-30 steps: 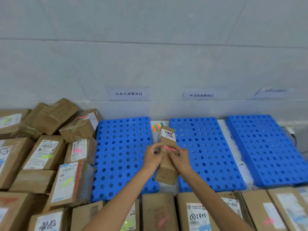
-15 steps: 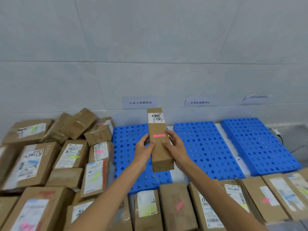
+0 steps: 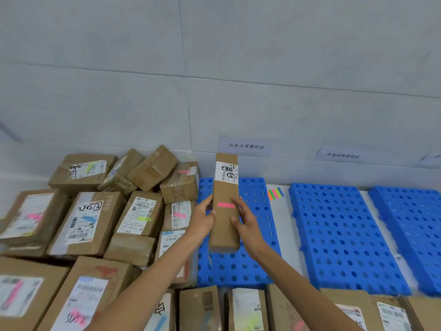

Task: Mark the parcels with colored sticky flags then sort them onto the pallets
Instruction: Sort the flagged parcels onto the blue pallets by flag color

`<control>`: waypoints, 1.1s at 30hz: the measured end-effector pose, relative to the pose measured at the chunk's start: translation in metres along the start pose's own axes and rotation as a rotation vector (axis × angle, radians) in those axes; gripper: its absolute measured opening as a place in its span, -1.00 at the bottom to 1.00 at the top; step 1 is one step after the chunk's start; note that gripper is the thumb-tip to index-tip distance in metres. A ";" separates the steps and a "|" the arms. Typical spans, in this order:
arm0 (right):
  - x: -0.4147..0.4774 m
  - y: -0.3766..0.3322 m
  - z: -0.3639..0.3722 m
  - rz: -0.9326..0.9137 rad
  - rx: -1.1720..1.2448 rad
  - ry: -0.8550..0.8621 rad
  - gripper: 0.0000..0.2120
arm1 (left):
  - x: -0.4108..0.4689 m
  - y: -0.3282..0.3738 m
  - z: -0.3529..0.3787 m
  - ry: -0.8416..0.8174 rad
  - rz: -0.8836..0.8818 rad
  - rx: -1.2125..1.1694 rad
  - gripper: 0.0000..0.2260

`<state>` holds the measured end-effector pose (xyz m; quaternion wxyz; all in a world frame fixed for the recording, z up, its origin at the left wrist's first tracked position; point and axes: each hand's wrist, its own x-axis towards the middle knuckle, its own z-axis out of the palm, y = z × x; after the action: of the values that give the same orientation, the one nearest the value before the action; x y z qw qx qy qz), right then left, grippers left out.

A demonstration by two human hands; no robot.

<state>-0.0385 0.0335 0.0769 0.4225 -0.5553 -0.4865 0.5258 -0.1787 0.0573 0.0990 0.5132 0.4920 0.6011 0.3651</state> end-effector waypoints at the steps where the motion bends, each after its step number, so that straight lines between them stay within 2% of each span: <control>1: 0.014 0.008 0.003 0.037 -0.003 -0.017 -0.51 | 0.010 -0.003 -0.001 0.017 -0.009 0.060 -0.60; 5: 0.066 0.038 0.014 0.143 -0.074 -0.094 -0.49 | 0.045 -0.034 -0.001 0.034 -0.009 0.386 -0.55; 7: 0.082 0.048 0.022 0.179 -0.136 -0.137 -0.44 | 0.057 -0.054 0.002 -0.032 0.028 0.564 -0.47; 9: 0.091 0.057 0.031 0.170 -0.242 -0.179 -0.43 | 0.064 -0.075 0.009 -0.109 0.037 0.799 -0.44; 11: 0.096 0.066 0.039 0.118 -0.321 -0.212 -0.44 | 0.071 -0.087 0.017 -0.064 0.092 1.049 -0.46; 14: 0.102 0.072 0.041 0.099 -0.348 -0.238 -0.42 | 0.079 -0.089 0.021 -0.047 0.153 1.213 -0.47; 21: 0.101 0.060 0.020 0.122 -0.349 -0.282 -0.46 | 0.083 -0.077 0.006 -0.146 0.139 1.081 -0.52; 23: 0.092 0.053 0.008 0.139 -0.325 -0.215 -0.49 | 0.082 -0.069 -0.002 -0.237 0.133 1.065 -0.51; 25: 0.072 0.043 -0.011 0.134 -0.273 -0.127 -0.54 | 0.075 -0.060 -0.011 -0.291 0.112 0.974 -0.41; 27: 0.062 0.035 -0.035 0.123 -0.240 -0.047 -0.59 | 0.070 -0.056 -0.021 -0.182 0.097 0.844 -0.34; 29: 0.036 0.033 -0.066 0.097 -0.241 0.050 -0.65 | 0.051 -0.052 -0.025 -0.090 0.135 0.748 -0.41; 33: -0.033 0.040 -0.113 0.101 -0.249 0.174 -0.71 | 0.003 -0.050 -0.026 -0.228 0.176 0.693 -0.59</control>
<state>0.0789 -0.0012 0.0534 0.3642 -0.6706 -0.4807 0.4319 -0.2148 0.0492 0.0563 0.3465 0.7238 0.5834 0.1254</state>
